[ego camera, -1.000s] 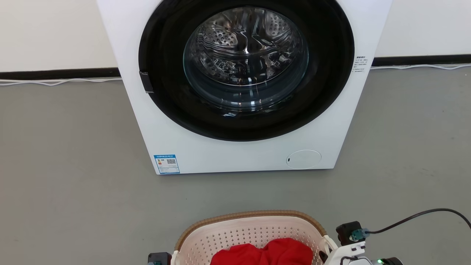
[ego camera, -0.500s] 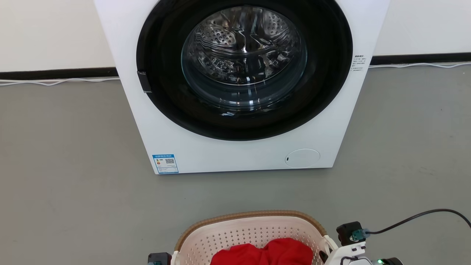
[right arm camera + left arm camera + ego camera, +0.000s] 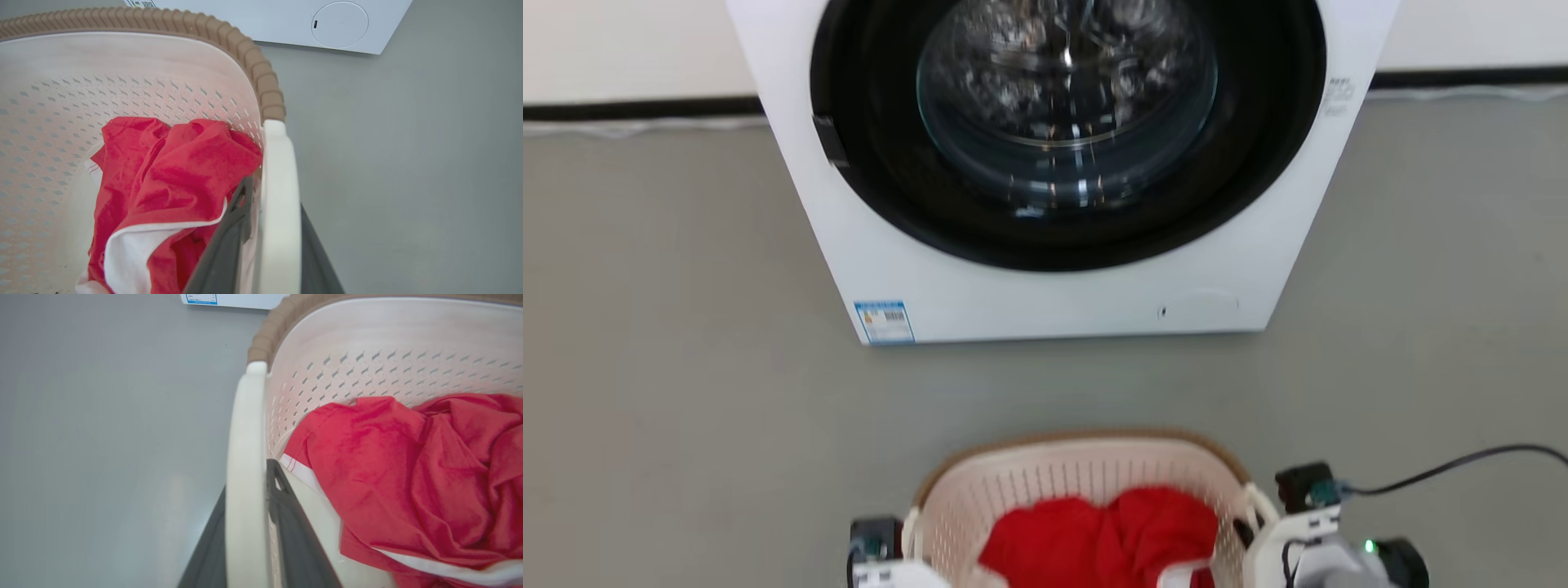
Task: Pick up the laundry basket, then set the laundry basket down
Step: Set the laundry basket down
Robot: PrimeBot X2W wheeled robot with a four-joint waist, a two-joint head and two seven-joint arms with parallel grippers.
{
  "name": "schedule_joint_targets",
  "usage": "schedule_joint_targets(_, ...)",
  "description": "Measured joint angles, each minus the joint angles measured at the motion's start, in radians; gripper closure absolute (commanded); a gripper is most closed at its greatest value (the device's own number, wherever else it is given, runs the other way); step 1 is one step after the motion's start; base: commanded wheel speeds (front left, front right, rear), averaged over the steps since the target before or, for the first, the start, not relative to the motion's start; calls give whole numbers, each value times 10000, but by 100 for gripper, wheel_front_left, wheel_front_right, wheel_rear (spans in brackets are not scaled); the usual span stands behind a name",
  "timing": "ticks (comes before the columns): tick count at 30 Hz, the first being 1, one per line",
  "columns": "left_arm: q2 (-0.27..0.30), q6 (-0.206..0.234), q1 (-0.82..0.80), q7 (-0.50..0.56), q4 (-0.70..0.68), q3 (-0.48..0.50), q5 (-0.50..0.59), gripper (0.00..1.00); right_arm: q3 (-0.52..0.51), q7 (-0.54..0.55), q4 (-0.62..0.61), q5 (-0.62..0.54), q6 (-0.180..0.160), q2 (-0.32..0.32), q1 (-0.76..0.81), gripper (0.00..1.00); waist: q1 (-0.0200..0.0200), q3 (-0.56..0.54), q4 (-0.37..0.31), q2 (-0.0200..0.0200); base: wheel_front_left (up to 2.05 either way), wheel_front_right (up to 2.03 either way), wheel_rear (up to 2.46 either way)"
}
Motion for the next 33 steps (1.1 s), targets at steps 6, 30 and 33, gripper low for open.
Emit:
schedule_joint_targets(6, 0, 345, -1127, -2, -359, 587, 472, 100, -50, -660, -4, -107, 2, -207, -1052, 100, 0, 1027, -60, 0, 0, 0, 0)
schedule_joint_targets(30, -8, 953, -4937, -73, -1521, 3572, 3783, 100, -1661, -1398, -1661, -1425, 2, -1340, -4841, 100, 0, 6839, -242, 0, 0, 0, 0)
schedule_joint_targets(33, -75, 947, -5328, -73, -1607, 3787, 4098, 100, -2004, -1406, -1783, -1672, 2, -1459, -5053, 100, 0, 7390, -189, 0, 0, 0, 0)
